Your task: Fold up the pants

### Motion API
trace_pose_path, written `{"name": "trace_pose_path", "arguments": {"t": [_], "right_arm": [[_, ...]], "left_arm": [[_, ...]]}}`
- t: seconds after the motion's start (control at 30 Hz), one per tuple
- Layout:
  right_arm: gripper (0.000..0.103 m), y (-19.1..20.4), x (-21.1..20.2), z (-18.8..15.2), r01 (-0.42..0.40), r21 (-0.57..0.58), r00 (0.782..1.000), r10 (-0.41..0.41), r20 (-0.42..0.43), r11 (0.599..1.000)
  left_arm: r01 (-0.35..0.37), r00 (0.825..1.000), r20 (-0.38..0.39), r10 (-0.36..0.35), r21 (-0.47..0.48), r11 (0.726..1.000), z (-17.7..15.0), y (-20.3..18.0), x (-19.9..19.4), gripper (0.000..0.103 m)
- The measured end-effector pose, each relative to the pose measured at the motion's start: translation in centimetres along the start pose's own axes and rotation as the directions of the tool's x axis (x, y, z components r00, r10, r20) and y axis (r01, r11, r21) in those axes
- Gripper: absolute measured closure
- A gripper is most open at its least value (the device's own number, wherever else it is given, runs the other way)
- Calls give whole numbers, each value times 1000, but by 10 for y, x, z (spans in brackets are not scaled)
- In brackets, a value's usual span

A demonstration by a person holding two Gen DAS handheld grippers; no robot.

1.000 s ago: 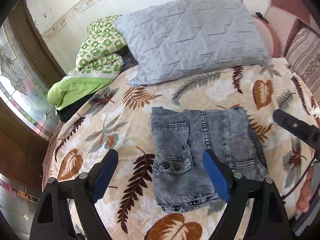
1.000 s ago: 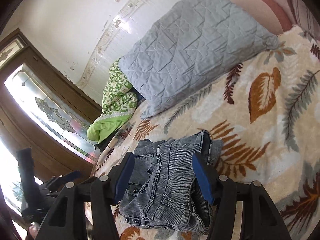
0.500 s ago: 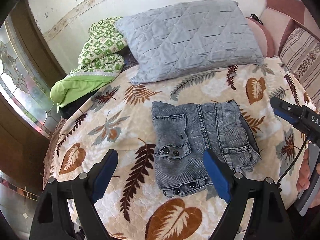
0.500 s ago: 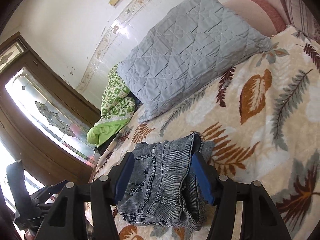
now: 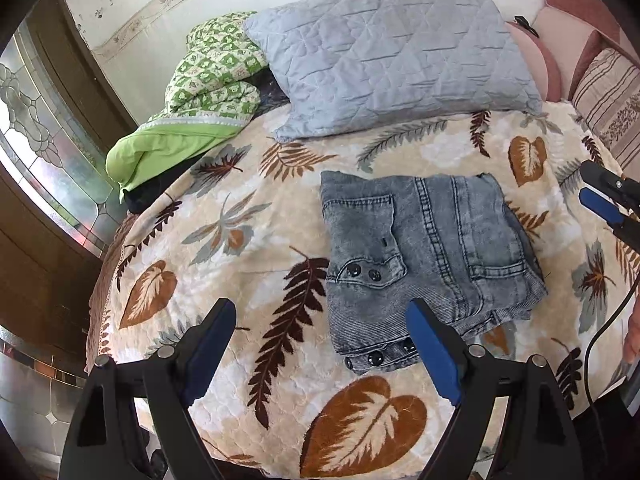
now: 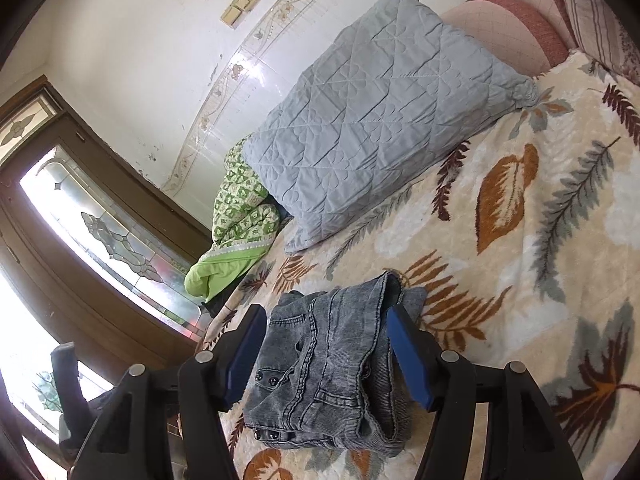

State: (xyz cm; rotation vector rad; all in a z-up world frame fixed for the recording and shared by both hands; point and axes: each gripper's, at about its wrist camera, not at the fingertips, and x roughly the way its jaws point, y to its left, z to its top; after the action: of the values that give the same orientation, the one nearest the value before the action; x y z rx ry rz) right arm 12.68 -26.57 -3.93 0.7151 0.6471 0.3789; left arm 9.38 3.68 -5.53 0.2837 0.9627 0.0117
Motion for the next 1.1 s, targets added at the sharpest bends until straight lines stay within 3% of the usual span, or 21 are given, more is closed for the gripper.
{"name": "trace_pose_path", "arguments": {"t": [0.2,0.37,0.6,0.73,0.8,0.9,1.1], "right_arm": [[36,7,24,-16,33,-77,995,-41,-95,996],[36,9,41,-20,-50,-41,992,45,-117,998],[39,34,88,-37,-60,-88,981,43,-187,994],[39,28,114,-48,-31,-75,967,11,-254,997],[40,17,126,-52,29,-54,957,-43,-288,998],[42,-3,136,-58,53,4,944,-49,-326,999],[42,-4,136,-64,58,-19,948,-61,-312,998]], "left_arm": [[19,999,-25,-21,-56,998,-10,20,32,16],[-34,999,-40,29,-126,991,0,42,69,16],[41,998,-33,-49,-199,979,17,41,114,16],[86,996,-21,-90,-162,983,24,19,126,16],[88,995,-47,-94,-111,990,24,6,136,16],[70,993,-97,-74,-39,997,18,-10,154,15],[22,998,-51,-21,26,999,10,-18,162,1]]}}
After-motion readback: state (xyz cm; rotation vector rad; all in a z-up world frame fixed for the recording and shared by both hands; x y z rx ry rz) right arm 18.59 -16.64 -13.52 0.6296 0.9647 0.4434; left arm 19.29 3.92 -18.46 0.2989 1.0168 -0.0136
